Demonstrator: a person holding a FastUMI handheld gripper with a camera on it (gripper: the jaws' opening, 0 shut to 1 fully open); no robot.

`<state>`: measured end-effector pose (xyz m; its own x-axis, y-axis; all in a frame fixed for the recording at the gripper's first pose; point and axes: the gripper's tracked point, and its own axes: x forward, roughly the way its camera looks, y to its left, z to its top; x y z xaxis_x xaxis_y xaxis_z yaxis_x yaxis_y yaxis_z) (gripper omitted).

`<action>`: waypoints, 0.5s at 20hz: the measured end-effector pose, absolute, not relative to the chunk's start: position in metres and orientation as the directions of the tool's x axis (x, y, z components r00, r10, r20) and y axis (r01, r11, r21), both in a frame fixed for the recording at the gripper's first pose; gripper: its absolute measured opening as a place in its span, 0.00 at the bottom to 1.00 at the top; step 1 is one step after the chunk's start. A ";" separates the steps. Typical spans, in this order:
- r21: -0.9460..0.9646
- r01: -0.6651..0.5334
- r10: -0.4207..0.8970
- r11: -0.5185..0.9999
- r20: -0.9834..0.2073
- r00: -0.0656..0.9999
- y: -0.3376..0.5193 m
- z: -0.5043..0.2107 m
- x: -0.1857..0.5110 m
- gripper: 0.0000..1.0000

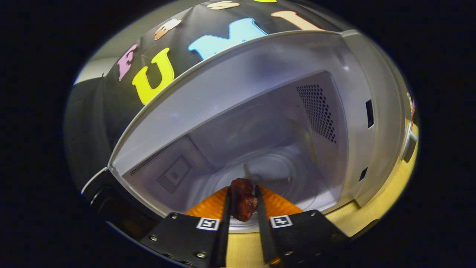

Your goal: Open the microwave, put the food inside, and close the microwave door.

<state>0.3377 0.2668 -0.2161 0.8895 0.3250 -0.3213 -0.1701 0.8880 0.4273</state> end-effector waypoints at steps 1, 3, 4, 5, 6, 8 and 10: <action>0.400 -0.174 0.312 0.900 -0.314 0.897 0.265 -0.213 0.338 0.62; 0.333 -0.182 0.285 0.925 -0.295 0.912 0.259 -0.209 0.339 0.99; 0.311 -0.190 0.281 0.931 -0.279 0.918 0.258 -0.204 0.339 0.99; 0.297 -0.205 0.287 0.933 -0.264 0.921 0.260 -0.198 0.337 0.98; 0.284 -0.216 0.291 0.934 -0.258 0.921 0.260 -0.194 0.335 0.98; 0.263 -0.233 0.301 0.936 -0.255 0.919 0.260 -0.188 0.327 0.99; 0.236 -0.255 0.313 0.938 -0.256 0.915 0.257 -0.180 0.316 0.99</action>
